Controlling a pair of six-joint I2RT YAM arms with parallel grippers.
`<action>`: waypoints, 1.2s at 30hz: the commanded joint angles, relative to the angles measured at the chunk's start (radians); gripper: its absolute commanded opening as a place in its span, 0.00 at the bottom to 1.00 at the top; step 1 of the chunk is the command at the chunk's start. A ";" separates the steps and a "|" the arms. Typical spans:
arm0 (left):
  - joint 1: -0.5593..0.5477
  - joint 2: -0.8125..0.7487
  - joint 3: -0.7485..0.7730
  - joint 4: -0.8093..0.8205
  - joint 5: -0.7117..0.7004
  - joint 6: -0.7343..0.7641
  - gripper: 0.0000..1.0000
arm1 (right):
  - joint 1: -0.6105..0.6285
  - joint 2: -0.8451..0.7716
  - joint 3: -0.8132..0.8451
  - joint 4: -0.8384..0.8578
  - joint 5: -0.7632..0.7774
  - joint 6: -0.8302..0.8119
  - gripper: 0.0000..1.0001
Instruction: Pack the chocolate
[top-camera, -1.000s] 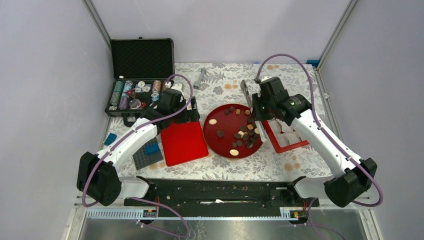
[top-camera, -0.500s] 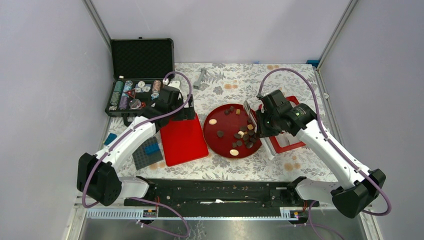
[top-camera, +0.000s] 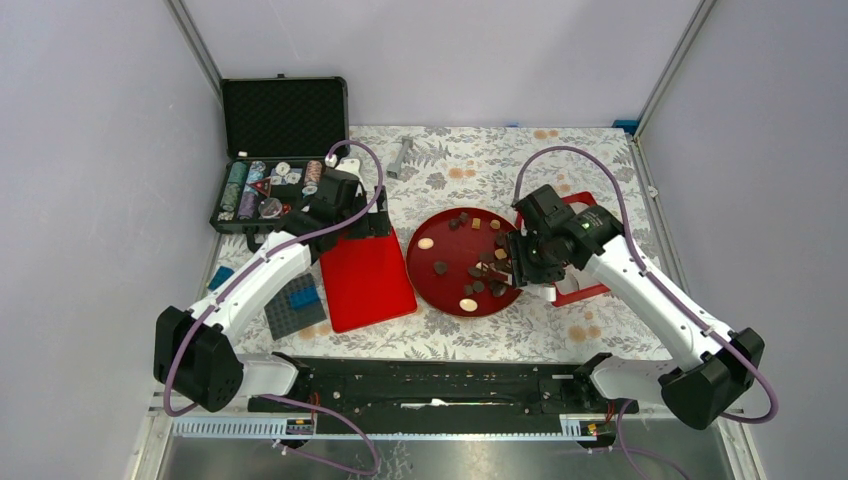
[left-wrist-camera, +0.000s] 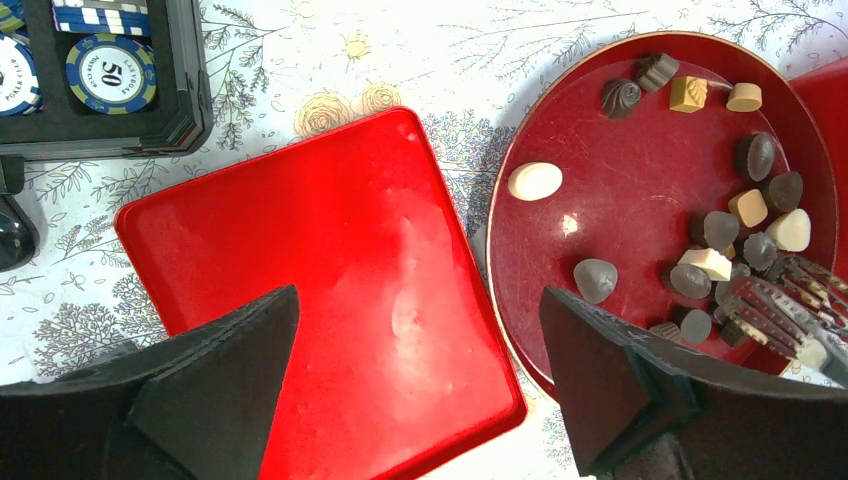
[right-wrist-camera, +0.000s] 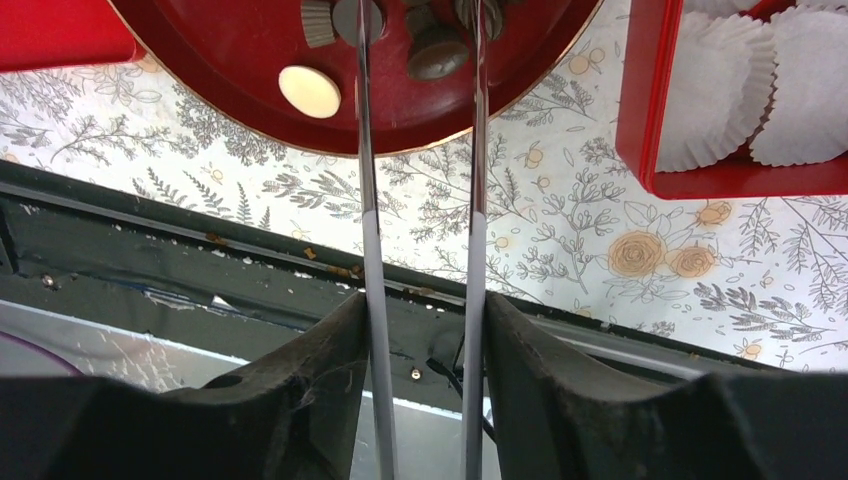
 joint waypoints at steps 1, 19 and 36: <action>0.004 -0.004 0.018 0.025 -0.008 0.005 0.99 | 0.027 0.017 0.031 -0.017 -0.012 0.009 0.51; 0.004 -0.014 -0.013 0.039 -0.032 0.005 0.99 | 0.072 0.113 0.055 0.066 0.027 -0.030 0.36; 0.004 -0.002 -0.011 0.043 -0.025 -0.002 0.99 | 0.076 0.155 0.063 0.178 0.050 -0.046 0.41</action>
